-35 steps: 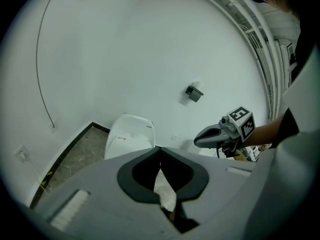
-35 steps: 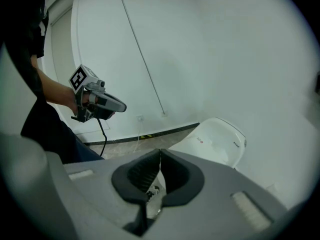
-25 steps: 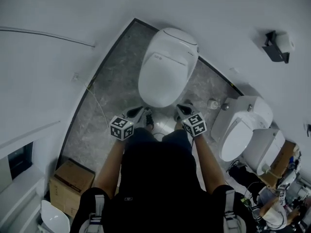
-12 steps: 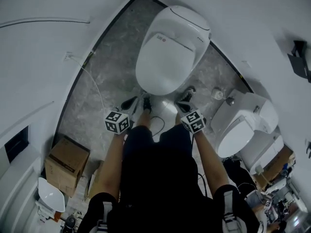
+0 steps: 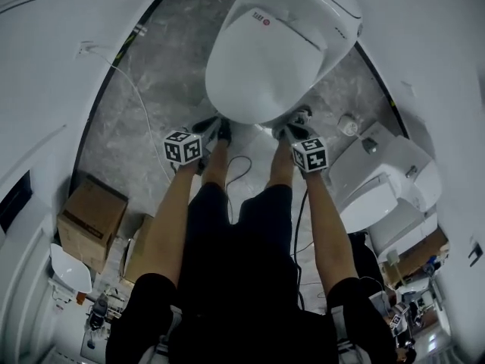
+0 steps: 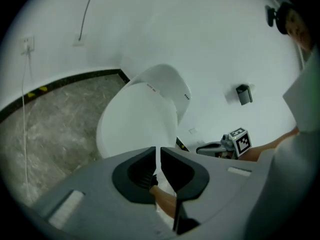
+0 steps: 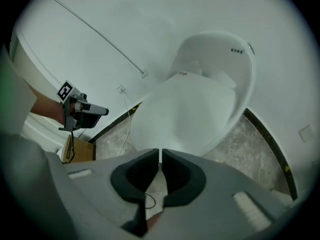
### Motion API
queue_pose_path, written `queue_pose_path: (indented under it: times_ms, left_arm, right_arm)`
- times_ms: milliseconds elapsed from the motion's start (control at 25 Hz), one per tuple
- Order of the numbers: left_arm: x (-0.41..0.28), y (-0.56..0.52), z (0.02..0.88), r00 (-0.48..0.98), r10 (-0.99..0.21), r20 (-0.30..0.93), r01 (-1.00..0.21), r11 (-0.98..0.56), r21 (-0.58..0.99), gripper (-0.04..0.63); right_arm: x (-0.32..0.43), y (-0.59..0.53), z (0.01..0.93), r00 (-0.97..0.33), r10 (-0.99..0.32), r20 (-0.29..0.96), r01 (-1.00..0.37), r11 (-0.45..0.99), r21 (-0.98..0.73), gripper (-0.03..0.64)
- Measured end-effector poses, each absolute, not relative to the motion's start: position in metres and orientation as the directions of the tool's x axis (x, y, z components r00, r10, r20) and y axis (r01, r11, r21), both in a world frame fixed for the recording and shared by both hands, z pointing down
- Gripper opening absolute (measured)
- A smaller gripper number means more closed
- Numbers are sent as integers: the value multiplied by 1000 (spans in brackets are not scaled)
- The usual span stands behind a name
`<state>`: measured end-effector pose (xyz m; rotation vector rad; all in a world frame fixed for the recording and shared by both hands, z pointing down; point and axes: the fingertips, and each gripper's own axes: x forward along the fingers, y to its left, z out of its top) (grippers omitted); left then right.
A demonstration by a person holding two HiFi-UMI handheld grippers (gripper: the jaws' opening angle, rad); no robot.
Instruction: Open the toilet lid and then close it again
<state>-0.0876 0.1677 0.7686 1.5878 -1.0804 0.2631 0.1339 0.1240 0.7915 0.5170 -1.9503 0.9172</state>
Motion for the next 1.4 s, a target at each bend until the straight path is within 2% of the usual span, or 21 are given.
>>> queue_pose_path:
  times_ms: [200,320,360,400,440,640,800,920,1080,1400]
  left_arm:
    - [-89,167,817,532,-492,689,-721,162,673,15]
    - [-98,175,838,479,-519,708,-692,273,668,21]
    - [-101,178,845,464,-526,713,-675,312,669,56]
    - [-104,181,852,454,-527,718,-659,344,669,138]
    - [-105,186,859,451,-524,722,-645,369,670,189]
    - [-101,196,882,458,-519,722,-596,423,682,199]
    - [-105,188,893,423,-553,718,-553,470,688,209]
    - [-111,182,898,378,-568,731,-544,503,672,221]
    - [-103,177,908,392,-555,734,-559,490,668,222]
    - [-95,183,919,418,-531,737,-553,495,670,222]
  right_arm:
    - [148,111,834,-525,39,850,-679,584,-445,46]
    - [157,111,855,-579,79,812,-682,500,-534,125]
    - [161,109,862,-590,78,804,-691,467,-552,143]
    - [164,106,868,-599,67,798,-703,433,-564,157]
    - [167,103,873,-610,49,791,-715,397,-576,172]
    - [174,74,885,-688,-118,716,-725,172,-667,201]
    - [178,53,896,-664,-229,712,-739,58,-671,230]
    - [173,50,908,-653,-205,729,-753,71,-655,235]
    - [164,56,919,-673,-142,726,-739,92,-668,235]
    - [158,67,918,-751,-147,644,-649,-16,-760,239]
